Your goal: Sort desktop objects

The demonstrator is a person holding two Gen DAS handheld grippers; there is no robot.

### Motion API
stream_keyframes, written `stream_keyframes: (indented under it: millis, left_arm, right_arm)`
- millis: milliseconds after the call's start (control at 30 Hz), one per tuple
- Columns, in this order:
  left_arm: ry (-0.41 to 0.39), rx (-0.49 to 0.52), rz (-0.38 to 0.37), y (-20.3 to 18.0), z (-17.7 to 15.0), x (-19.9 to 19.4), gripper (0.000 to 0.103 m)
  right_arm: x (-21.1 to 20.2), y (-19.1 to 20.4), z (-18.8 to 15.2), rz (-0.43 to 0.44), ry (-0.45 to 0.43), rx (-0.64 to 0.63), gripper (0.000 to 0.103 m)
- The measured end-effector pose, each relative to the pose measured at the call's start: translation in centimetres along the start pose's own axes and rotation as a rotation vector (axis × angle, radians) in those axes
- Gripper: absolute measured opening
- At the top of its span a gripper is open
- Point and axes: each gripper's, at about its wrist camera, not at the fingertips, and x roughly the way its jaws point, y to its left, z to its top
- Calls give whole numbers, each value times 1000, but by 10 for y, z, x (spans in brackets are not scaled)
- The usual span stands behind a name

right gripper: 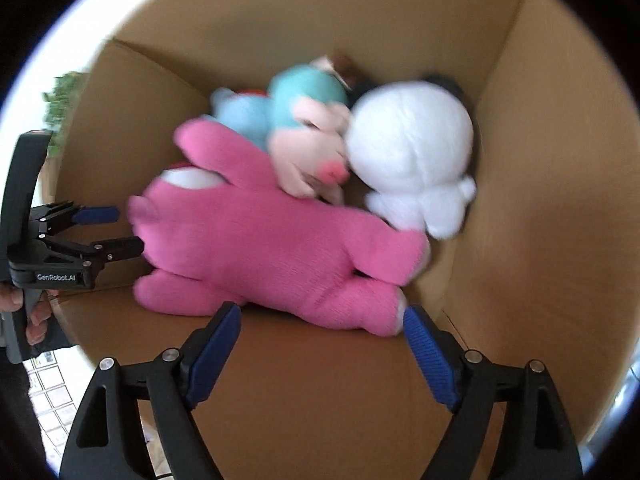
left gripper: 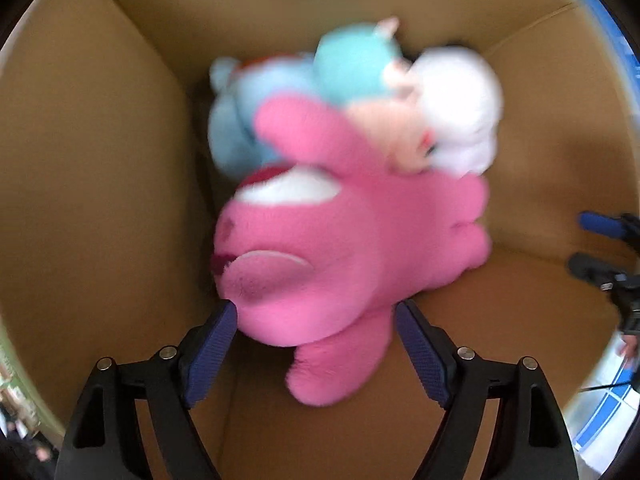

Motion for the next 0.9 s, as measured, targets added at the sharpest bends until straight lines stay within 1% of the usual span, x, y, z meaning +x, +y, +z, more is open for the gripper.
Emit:
stream_keyframes:
  millis: [33,67,133,167,233,267,300,333,400,467,533,633,733,900]
  left_arm:
    - [-72,5,-9,-3,-7,-20,86]
    - [-162,4,-14,-6,-18,-44,87]
    - [-329,-3,1,-9,-42,-85,89]
    - [-390,-10,17,-8,-52,-100,90]
    - [-532,-48,82,-9,-89,-133,90]
    - [-577,-71,114,-8,-103,-144,90]
    - [-625,-100,150,-11,-125,-152,90]
    - [-651,-116,165,-11,-138,-154,91]
    - [-678,-150,175,-12,-161,-160,99]
    - [-689,-188,187,-16,-177,-160,100]
    - [-701,-203,186,-25,-194,-165,100]
    - [-711,-216,200,-38,-205,-164,101]
    - [-720,-220,222,-53,-211,-162,101]
    - [-754,-212,239,-76,-238,-161,101]
  right_arm:
    - [-10,5,-5,22,-33,-13,83]
    - [-22,12,-12,39,-68,-27,84]
    - [-46,25,-30,67,-136,-56,84]
    - [-57,32,-40,80,-169,-72,84]
    - [-73,39,-59,107,-207,-94,85]
    - [-79,42,-68,121,-223,-104,85]
    - [-87,44,-78,123,-240,-107,85]
    - [-93,44,-88,114,-258,-105,85]
    - [-102,43,-101,91,-281,-105,85]
    - [-108,42,-110,75,-296,-98,85]
    - [-113,41,-118,60,-310,-84,85]
    - [-121,46,-129,50,-340,-81,85]
    - [-127,59,-144,22,-368,-119,85]
    - [-132,75,-165,-22,-408,-150,85]
